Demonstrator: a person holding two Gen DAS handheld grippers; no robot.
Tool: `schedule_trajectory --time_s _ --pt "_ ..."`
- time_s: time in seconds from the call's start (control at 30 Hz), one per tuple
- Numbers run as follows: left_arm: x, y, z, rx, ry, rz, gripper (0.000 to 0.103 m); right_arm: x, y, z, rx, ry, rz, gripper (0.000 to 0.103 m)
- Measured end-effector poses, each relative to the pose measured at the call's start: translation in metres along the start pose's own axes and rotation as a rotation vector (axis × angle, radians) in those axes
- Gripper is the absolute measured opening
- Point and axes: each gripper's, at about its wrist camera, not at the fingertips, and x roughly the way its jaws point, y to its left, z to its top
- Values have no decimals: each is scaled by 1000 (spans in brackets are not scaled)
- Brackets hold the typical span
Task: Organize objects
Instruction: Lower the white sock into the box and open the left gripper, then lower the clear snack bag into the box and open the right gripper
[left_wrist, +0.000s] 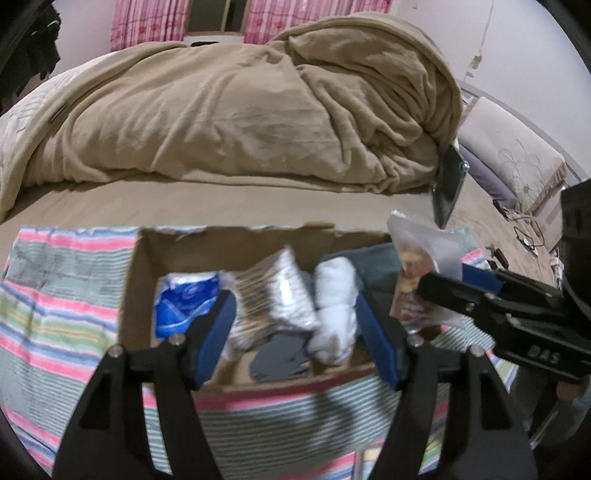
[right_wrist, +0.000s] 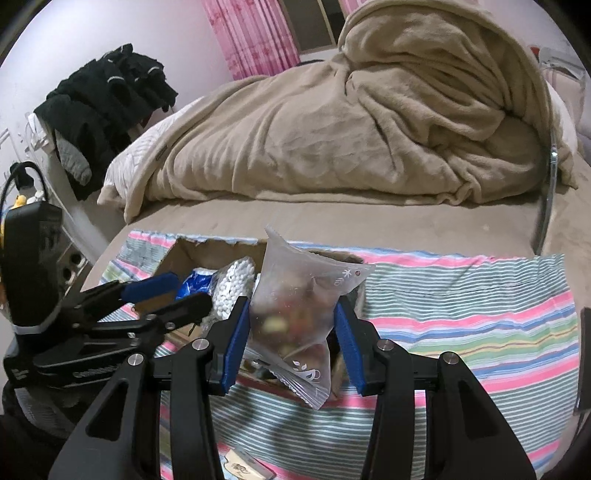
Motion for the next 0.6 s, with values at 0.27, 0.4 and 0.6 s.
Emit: schedule_trajectory --time_s 0.27,0.4,0.6 --pt "-8 31 -14 -42 12 19 69 38 -2 -15 14 84 -25 48" --pt "-11 39 -22 -57 19 22 69 47 5 -20 -10 105 -47 48" --pt "-19 46 -32 -63 27 29 69 42 6 -18 2 102 -53 49"
